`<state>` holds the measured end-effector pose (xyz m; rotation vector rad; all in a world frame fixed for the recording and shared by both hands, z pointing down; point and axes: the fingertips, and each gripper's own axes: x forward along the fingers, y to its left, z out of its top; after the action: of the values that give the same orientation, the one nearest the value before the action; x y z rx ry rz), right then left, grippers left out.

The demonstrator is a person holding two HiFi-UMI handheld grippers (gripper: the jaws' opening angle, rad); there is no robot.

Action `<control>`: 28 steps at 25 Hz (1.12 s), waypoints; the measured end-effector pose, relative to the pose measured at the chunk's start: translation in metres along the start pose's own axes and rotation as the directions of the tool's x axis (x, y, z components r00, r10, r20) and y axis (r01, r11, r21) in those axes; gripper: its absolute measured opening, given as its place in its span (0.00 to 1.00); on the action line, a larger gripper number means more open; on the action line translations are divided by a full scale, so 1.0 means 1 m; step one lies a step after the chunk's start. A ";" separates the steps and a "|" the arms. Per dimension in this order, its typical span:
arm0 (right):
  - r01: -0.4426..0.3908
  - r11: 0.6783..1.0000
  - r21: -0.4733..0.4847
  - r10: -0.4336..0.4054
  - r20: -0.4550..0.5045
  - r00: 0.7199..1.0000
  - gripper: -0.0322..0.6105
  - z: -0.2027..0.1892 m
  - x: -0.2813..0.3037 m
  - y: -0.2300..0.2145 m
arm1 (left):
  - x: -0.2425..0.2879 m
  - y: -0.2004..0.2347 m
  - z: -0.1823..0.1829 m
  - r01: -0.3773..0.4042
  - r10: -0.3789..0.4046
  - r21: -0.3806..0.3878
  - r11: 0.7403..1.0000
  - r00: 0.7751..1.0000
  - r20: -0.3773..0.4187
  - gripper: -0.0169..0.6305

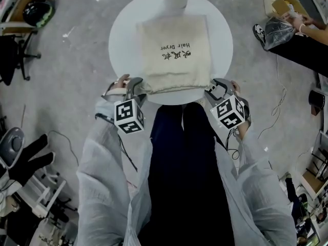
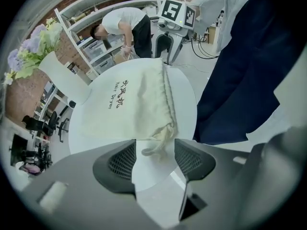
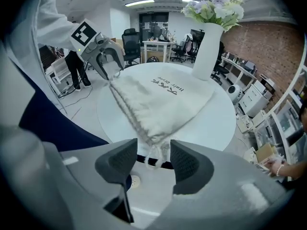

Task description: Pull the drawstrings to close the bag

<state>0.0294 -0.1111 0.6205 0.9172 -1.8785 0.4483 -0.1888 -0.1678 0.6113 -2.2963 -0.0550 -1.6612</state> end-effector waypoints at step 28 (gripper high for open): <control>0.037 0.980 -0.193 -0.064 -0.134 0.989 0.13 -0.018 0.002 -0.007 | 0.013 -0.020 -0.014 0.020 -0.017 0.015 1.000 0.983 -0.181 0.08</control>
<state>0.0450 -0.1052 0.6298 0.7838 -1.7328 0.2884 -0.2017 -0.1544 0.6324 -2.1288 -0.0500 -1.8635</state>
